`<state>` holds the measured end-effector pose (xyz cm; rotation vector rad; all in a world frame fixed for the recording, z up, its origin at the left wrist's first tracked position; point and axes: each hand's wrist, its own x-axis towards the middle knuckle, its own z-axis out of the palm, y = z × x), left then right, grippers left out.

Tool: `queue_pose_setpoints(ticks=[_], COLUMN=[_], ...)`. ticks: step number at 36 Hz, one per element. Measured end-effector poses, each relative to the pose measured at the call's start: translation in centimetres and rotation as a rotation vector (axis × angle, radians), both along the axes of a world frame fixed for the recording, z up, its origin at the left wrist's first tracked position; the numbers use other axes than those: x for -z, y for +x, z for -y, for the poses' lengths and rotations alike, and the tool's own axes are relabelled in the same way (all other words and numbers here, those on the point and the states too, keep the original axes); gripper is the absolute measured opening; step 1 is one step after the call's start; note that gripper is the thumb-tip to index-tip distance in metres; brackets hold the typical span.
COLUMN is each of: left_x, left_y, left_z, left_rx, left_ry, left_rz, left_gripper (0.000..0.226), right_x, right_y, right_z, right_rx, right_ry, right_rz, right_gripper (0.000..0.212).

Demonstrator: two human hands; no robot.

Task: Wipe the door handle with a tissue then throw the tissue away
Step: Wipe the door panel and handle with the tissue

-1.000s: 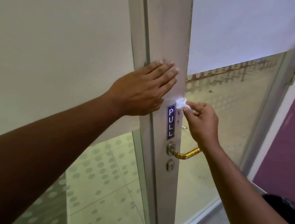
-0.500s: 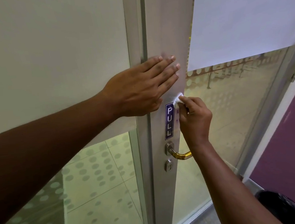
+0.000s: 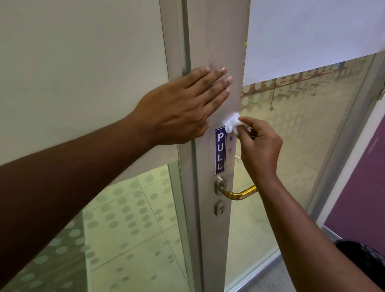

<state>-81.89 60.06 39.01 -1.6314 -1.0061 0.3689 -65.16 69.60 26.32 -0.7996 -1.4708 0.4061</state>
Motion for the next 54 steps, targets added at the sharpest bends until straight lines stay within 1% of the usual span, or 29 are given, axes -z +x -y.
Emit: queue_pose_setpoints(ticks=[2, 6, 9, 12, 14, 15, 17, 18, 19, 20, 22, 25, 27, 30, 32, 38, 45, 50, 54], left_x=[0.0, 0.0, -0.1, -0.1, -0.1, 0.0, 0.0, 0.1, 0.1, 0.1, 0.1, 0.0, 0.1, 0.1, 0.1, 0.1, 0.1, 0.1, 0.1], left_y=[0.0, 0.0, 0.1, 0.1, 0.0, -0.1, -0.1, -0.2, -0.2, -0.2, -0.2, -0.1, -0.2, -0.2, -0.2, -0.2, -0.1, -0.2, -0.2], left_z=[0.0, 0.0, 0.0, 0.0, -0.1, -0.1, -0.2, -0.3, -0.3, -0.3, -0.3, -0.3, -0.2, -0.3, -0.3, -0.3, -0.2, -0.3, -0.3], left_rx=[-0.004, 0.003, 0.003, 0.015, 0.015, 0.014, 0.012, 0.011, 0.010, 0.008, 0.004, 0.008, 0.016, 0.025, 0.017, 0.018, 0.003, 0.007, 0.013], left_ry=[-0.004, 0.000, -0.002, -0.005, -0.014, -0.014, -0.012, -0.011, -0.010, -0.011, -0.016, -0.014, -0.013, -0.003, -0.010, -0.007, -0.012, -0.017, -0.007], left_rz=[0.005, 0.001, 0.002, 0.003, 0.012, 0.015, 0.018, 0.022, 0.026, 0.031, 0.037, 0.040, 0.038, 0.031, 0.027, 0.024, 0.031, 0.040, 0.033], left_gripper=[0.072, 0.075, 0.076, 0.076, 0.076, 0.076, 0.076, 0.077, 0.077, 0.077, 0.078, 0.077, 0.077, 0.077, 0.077, 0.077, 0.078, 0.078, 0.077], right_x=[0.3, 1.2, 2.2, 2.8, 2.7, 2.6, 2.2, 1.9, 1.5, 1.1, 0.4, 0.2, 0.7, 1.6, 2.2, 3.6, 1.8, 3.4, 4.0], right_y=[-0.7, -1.5, -1.7, -1.0, -0.2, 0.2, 0.9, 1.2, 1.3, 1.2, 0.9, -0.1, -0.7, -1.2, -1.4, -0.9, -0.4, -0.9, -0.9], right_z=[0.1, 0.0, 0.0, 0.1, 0.1, -0.1, -0.5, -0.7, -0.8, -0.7, -0.4, 0.4, 0.5, 0.3, 0.3, 0.2, -0.8, -0.1, 0.1], right_rx=[0.050, 0.098, 0.116, 0.052, 0.005, -0.011, -0.045, -0.069, -0.090, -0.103, -0.114, -0.016, 0.036, 0.078, 0.106, 0.151, 0.168, 0.170, 0.166], right_ry=[0.093, 0.181, 0.202, 0.172, 0.072, -0.002, -0.147, -0.191, -0.209, -0.210, -0.164, 0.027, 0.130, 0.199, 0.206, 0.140, 0.082, 0.096, 0.025], right_rz=[0.085, 0.107, 0.142, 0.164, 0.118, 0.058, -0.121, -0.191, -0.217, -0.196, -0.083, 0.156, 0.217, 0.227, 0.228, 0.268, 0.197, 0.241, 0.230], right_gripper=[0.023, 0.023, 0.024, 0.025, 0.024, 0.024, 0.025, 0.025, 0.025, 0.027, 0.034, 0.037, 0.033, 0.028, 0.026, 0.021, 0.020, 0.020, 0.018])
